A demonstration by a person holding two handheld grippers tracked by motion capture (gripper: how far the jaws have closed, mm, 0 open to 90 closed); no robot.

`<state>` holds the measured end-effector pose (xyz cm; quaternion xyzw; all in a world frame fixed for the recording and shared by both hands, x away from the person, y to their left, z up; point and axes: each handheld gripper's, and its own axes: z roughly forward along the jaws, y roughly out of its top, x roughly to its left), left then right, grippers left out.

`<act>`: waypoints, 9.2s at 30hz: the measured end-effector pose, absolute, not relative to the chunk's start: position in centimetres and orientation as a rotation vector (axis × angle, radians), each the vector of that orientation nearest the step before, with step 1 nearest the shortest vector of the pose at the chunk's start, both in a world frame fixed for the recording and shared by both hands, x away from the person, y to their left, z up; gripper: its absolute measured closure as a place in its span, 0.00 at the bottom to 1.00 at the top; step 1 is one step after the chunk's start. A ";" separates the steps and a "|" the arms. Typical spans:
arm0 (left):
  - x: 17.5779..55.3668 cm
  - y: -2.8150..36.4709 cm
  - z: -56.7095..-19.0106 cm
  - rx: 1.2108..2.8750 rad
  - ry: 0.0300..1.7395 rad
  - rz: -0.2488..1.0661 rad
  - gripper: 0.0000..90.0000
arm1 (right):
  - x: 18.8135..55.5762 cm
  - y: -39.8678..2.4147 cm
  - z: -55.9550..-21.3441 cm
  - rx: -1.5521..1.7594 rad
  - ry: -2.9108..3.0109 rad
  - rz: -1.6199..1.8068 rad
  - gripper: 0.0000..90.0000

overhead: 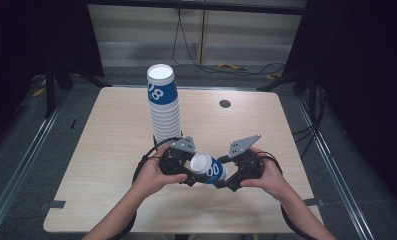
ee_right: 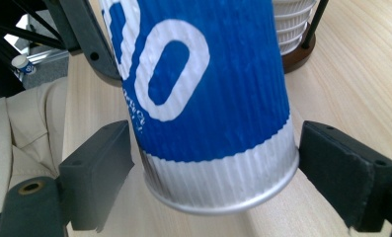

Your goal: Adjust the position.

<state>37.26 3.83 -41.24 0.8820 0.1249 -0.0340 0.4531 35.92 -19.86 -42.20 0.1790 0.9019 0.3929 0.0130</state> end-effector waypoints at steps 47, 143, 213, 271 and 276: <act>37.2 3.1 -41.1 2.328 0.265 -0.056 0.19 | 36.4 -19.2 -40.0 0.383 2.948 0.711 0.22; 37.4 4.0 -40.5 2.336 0.245 -0.059 0.33 | 36.3 -20.5 -40.6 0.376 2.903 0.876 0.14; 37.8 5.1 -41.0 2.247 0.333 -0.078 0.32 | 35.6 -21.4 -43.6 0.510 2.722 1.328 0.14; 37.7 5.1 -41.2 2.225 0.308 -0.105 0.32 | 36.4 -20.7 -43.3 0.448 2.721 1.299 0.13; 37.7 4.9 -41.3 2.225 0.297 -0.106 0.32 | 36.3 -20.9 -43.1 0.435 2.725 1.291 0.15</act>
